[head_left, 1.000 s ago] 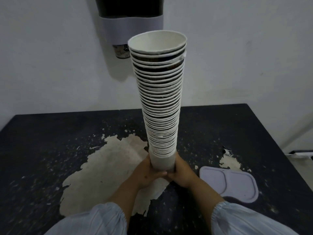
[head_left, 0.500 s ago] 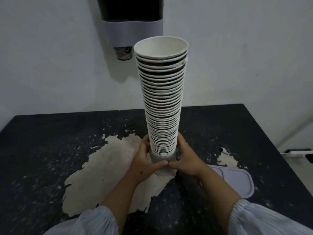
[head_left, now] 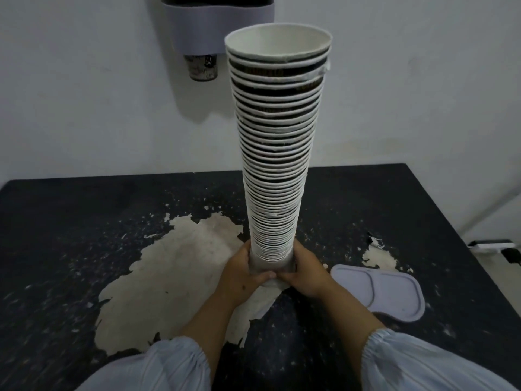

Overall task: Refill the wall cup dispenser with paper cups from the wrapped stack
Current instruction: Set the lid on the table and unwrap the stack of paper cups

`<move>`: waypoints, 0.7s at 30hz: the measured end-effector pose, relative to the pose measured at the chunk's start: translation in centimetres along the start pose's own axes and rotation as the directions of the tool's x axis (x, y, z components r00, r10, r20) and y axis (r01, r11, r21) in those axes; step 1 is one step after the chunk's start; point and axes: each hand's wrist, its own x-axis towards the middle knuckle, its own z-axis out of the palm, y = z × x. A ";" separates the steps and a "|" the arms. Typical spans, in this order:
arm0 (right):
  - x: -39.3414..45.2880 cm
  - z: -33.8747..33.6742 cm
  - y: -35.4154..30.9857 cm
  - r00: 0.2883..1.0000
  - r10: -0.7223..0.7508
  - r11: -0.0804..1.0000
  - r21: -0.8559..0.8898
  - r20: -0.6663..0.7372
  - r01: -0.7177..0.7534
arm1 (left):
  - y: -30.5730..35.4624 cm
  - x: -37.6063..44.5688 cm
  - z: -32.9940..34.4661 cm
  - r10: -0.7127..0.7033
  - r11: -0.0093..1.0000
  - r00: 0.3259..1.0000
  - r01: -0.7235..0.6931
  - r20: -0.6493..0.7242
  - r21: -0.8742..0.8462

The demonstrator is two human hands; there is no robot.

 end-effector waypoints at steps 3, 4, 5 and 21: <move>0.0 0.5 0.3 0.997 0.052 0.998 -0.042 0.051 -0.050 | -0.4 -0.1 0.5 0.025 0.999 1.000 -0.025 0.015 0.043; 0.1 0.7 0.5 0.994 0.074 0.995 -0.076 0.081 -0.068 | -0.4 -0.3 0.6 0.031 0.998 0.999 -0.032 0.024 0.045; 0.3 0.8 0.6 0.991 0.083 0.989 -0.128 0.101 -0.070 | -0.3 -0.4 0.7 0.040 0.999 0.999 -0.041 0.027 0.028; 0.2 -0.3 -1.9 0.996 -0.090 0.988 0.123 -0.027 0.093 | -0.1 0.0 1.5 -0.031 0.999 0.997 0.032 -0.067 0.011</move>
